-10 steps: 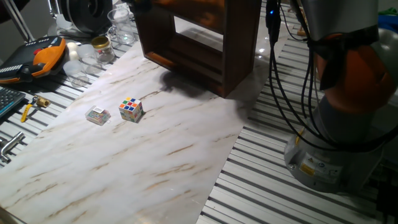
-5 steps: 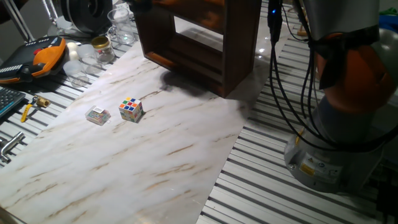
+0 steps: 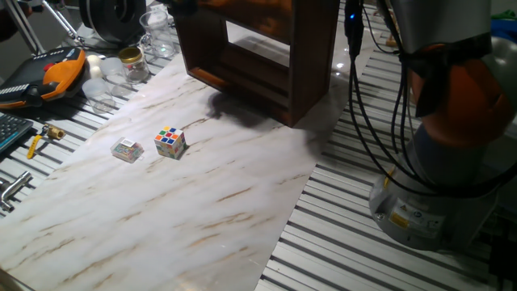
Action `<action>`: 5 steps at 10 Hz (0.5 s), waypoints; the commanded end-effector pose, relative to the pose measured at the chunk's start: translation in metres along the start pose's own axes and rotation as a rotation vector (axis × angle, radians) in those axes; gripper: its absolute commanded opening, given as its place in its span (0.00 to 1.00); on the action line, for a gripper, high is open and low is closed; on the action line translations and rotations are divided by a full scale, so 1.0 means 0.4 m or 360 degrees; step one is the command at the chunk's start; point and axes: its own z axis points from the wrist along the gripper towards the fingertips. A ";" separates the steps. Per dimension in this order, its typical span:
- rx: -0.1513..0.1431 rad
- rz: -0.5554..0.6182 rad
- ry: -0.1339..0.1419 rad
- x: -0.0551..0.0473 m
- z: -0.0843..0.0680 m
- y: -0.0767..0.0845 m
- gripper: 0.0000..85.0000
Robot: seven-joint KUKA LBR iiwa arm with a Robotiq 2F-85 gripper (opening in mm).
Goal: Put the object on the shelf
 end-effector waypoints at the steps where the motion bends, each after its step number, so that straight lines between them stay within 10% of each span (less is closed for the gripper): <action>1: 0.0018 -0.0036 -0.0002 0.000 0.000 0.001 0.00; 5: 0.0021 -0.0095 0.0004 -0.001 -0.013 -0.031 0.00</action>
